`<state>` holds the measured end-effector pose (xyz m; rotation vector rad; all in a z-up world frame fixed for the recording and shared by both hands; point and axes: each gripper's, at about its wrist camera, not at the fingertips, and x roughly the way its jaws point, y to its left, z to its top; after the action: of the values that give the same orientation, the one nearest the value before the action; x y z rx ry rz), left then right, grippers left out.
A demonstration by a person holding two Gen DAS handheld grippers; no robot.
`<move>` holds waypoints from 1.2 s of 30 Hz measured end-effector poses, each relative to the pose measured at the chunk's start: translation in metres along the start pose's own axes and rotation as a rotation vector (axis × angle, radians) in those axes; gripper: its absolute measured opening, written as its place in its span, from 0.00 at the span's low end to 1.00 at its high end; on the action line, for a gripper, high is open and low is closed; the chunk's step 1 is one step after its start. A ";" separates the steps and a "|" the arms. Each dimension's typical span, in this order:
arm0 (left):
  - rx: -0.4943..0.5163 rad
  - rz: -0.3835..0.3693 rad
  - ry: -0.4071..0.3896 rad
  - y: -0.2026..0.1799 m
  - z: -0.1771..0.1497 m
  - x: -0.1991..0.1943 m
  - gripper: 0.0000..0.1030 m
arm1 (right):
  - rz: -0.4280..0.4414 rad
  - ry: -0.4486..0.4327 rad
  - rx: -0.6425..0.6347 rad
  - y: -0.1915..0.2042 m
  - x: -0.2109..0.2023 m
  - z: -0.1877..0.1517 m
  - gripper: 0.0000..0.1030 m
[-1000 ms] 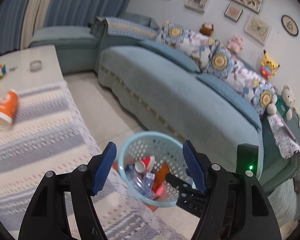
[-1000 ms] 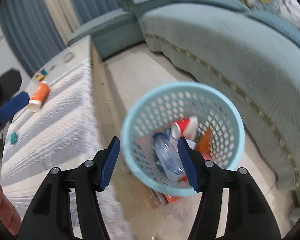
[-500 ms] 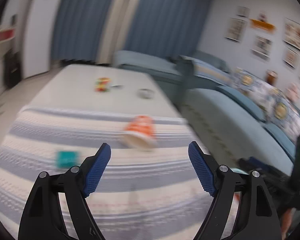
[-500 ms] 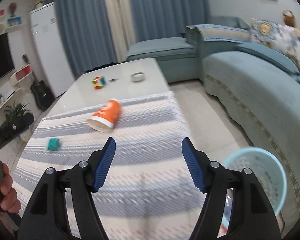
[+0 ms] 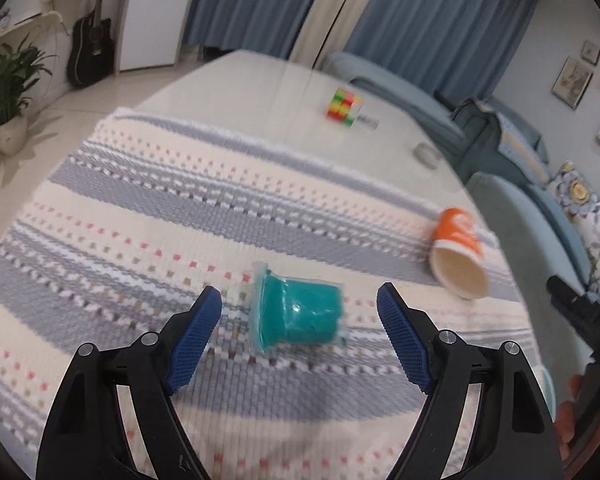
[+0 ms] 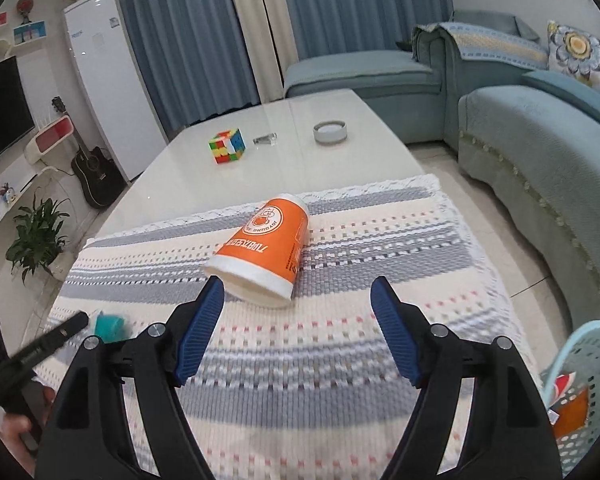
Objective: Collect trash
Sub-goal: 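Move both tools back over the table toward the orange cup and teal item, then grasp the teal packaged item with the left tool while the right tool grasps the orange paper cup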
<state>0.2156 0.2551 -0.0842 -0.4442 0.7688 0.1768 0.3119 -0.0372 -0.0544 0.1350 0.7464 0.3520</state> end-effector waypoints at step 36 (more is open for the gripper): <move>0.130 0.041 -0.101 -0.020 -0.018 0.004 0.46 | 0.099 0.180 0.072 0.038 0.107 0.012 0.52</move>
<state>0.2137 0.2298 -0.0920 -0.2944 0.6857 0.1851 0.3827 0.0366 -0.1044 0.2105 0.9332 0.4359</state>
